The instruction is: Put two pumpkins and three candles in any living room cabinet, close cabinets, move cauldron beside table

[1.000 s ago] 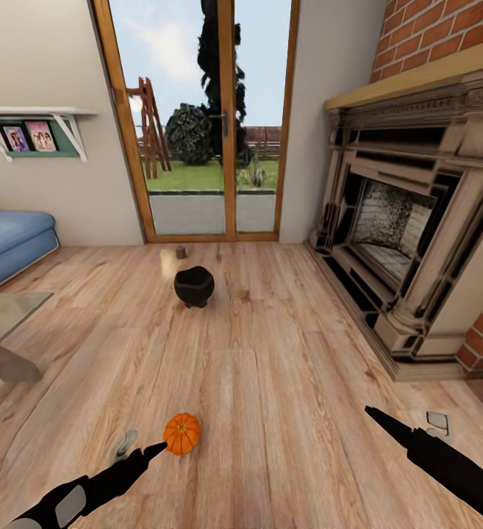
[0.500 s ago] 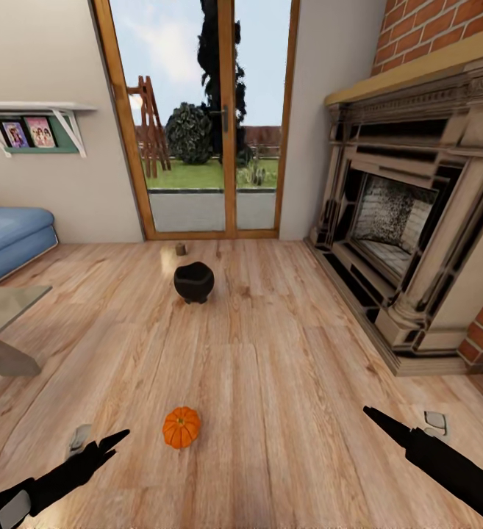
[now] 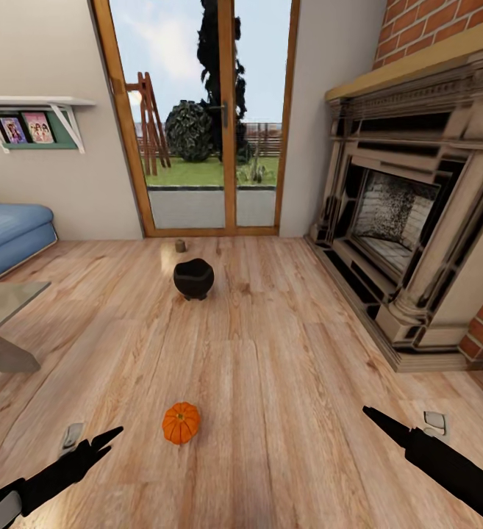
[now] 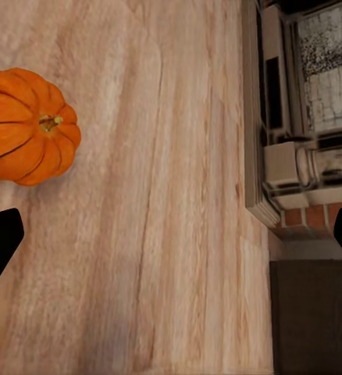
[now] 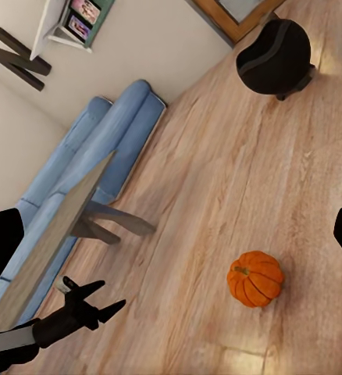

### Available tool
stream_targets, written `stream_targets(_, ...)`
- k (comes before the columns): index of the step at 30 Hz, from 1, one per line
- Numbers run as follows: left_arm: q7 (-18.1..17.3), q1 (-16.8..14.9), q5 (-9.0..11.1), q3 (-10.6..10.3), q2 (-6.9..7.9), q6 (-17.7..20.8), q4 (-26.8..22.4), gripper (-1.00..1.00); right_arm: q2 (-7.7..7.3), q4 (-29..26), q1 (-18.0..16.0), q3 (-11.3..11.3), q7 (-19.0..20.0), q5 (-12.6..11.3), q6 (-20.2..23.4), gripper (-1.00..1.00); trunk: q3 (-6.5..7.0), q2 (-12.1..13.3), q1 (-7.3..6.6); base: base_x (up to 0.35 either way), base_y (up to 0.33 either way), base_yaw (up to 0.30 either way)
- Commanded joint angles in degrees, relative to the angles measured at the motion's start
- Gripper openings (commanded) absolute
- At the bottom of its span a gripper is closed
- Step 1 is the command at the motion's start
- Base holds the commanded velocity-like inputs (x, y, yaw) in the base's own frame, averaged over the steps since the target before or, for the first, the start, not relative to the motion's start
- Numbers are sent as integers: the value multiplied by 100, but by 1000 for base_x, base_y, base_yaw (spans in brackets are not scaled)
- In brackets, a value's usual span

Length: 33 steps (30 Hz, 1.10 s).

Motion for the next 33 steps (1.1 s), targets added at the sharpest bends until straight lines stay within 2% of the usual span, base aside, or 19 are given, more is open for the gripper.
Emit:
stream_targets(1,-108,-2,-28,44,-2,60,0,100,0,3,-3,-3,6,-20,35,100,-5,-2,-1,12,0,0)
stream_targets(7,-256,-2,-32,42,-4,67,-1,100,3,0,-3,4,6,-20,35,100,-5,-2,-1,189,0,0)
stream_targets(21,-272,-2,-31,42,-5,60,16,100,-1,5,-4,6,6,-19,35,100,-5,-2,-1,116,97,0)
stream_targets(33,-267,-2,-36,42,-5,56,15,100,-4,3,-6,6,6,-20,35,100,-5,-2,-1,246,91,0)
